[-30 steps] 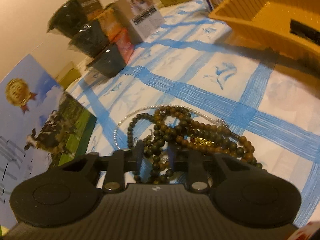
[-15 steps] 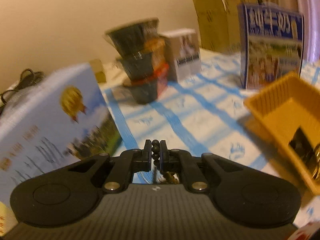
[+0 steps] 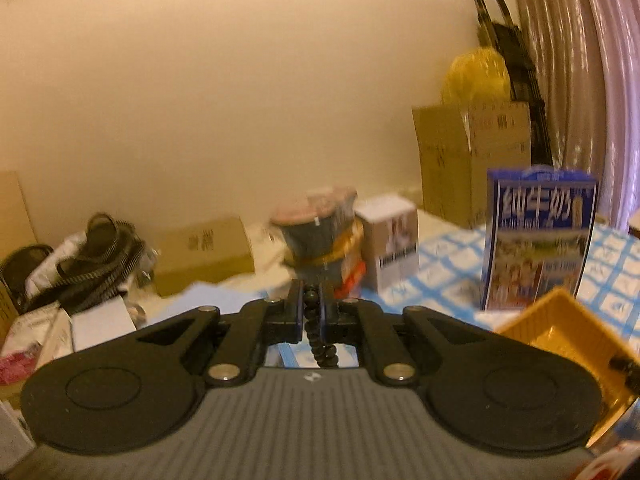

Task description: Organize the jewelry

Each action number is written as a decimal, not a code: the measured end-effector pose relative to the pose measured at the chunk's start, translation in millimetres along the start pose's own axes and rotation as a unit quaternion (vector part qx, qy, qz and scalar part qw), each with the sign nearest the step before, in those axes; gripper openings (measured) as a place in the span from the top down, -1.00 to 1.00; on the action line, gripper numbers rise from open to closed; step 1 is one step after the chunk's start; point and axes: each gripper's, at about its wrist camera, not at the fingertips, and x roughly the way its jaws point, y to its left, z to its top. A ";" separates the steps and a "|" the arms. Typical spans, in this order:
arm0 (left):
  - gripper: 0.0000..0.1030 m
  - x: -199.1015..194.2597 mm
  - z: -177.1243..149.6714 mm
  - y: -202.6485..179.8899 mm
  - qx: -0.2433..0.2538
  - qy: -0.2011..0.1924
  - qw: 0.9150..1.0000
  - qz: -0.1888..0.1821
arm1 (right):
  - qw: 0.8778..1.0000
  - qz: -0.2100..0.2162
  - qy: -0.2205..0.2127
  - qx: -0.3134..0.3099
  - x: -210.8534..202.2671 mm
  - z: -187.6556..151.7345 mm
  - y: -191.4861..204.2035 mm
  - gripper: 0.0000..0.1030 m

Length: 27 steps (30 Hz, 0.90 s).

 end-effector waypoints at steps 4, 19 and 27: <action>0.86 -27.2 33.4 2.2 0.001 -0.021 1.000 0.005 | 1.000 0.002 -0.002 0.000 -0.8 0.6 0.6 0.89; 0.86 -93.1 121.4 -9.2 0.029 -0.086 0.995 0.035 | 1.000 0.004 -0.002 0.005 -0.5 0.2 -0.1 0.89; 0.86 -106.6 132.4 -10.6 0.027 -0.101 0.993 0.046 | 1.000 0.004 -0.001 0.006 -0.1 0.2 -0.3 0.89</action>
